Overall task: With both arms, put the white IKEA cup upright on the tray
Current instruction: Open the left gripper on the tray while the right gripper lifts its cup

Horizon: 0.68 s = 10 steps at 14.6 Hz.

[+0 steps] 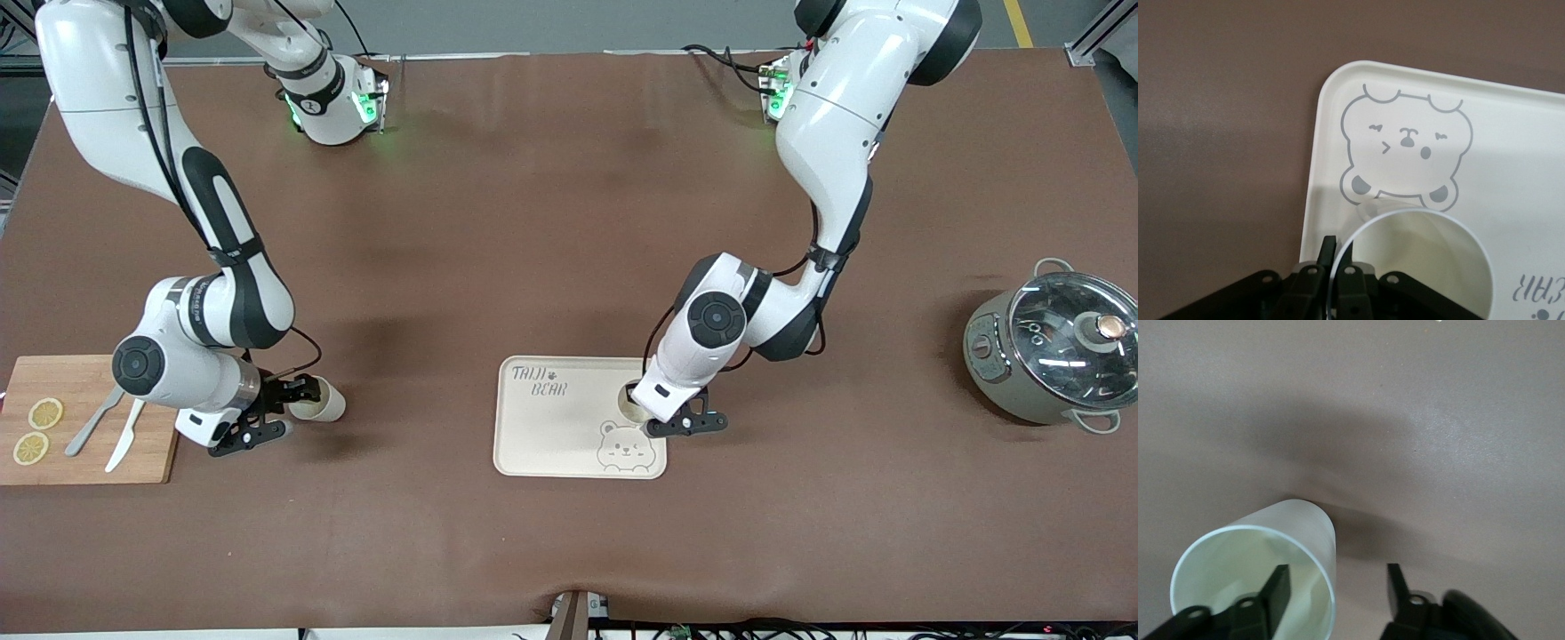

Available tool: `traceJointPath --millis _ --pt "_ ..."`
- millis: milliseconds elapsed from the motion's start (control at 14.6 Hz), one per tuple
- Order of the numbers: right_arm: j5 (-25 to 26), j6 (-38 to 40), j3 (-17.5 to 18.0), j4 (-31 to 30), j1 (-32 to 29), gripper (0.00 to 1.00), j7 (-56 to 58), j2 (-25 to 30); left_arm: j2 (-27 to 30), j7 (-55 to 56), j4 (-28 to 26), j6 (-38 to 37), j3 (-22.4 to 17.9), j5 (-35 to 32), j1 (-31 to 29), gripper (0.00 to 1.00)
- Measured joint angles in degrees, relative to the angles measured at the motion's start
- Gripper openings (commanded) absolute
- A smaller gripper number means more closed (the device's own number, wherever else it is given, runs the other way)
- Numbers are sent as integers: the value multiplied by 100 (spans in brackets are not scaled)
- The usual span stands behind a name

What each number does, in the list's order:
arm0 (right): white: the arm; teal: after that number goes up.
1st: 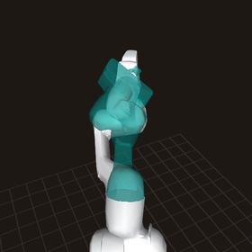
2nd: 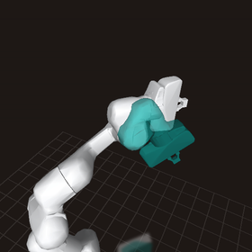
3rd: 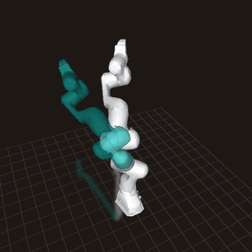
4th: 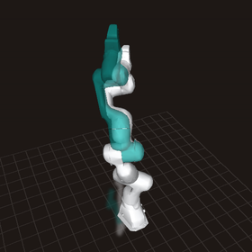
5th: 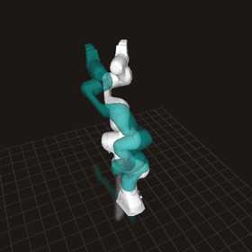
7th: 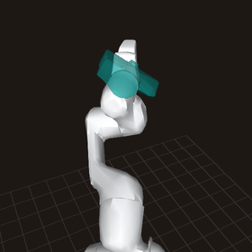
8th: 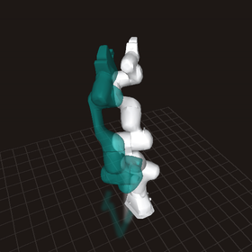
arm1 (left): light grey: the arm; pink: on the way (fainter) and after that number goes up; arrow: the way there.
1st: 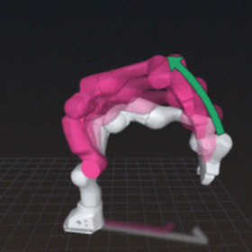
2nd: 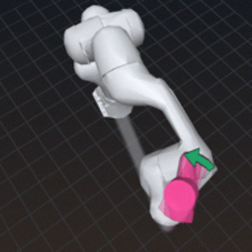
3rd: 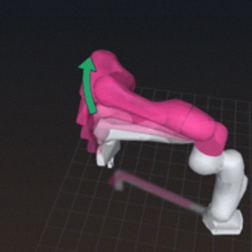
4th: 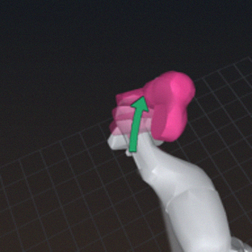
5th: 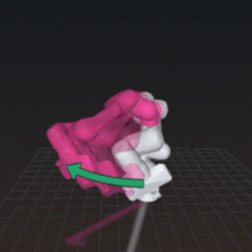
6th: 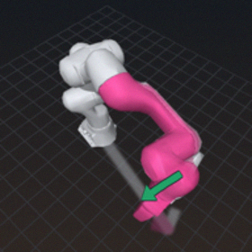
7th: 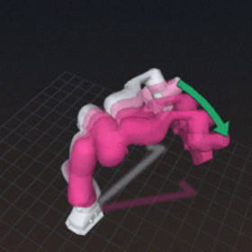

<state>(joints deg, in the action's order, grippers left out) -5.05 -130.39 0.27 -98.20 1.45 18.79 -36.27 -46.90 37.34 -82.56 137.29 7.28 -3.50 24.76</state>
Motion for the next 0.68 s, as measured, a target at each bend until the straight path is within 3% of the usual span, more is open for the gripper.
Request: traceJointPath --millis 274,479,548,616,685 --pt "-7 -4 4 -1 8 3 2 0 -27 0 0 2 0 0 2 0" --pt "-18 -14 10 -1 50 1 4 1 -58 0 1 82 0 0 5 0" --pt "-18 -16 10 -1 55 1 4 1 -62 0 1 98 0 0 5 9" --pt "-18 -16 10 -1 55 0 4 2 -63 0 1 105 0 0 5 85" --pt "-20 -16 10 -1 55 0 4 2 -65 0 0 112 0 0 5 100"
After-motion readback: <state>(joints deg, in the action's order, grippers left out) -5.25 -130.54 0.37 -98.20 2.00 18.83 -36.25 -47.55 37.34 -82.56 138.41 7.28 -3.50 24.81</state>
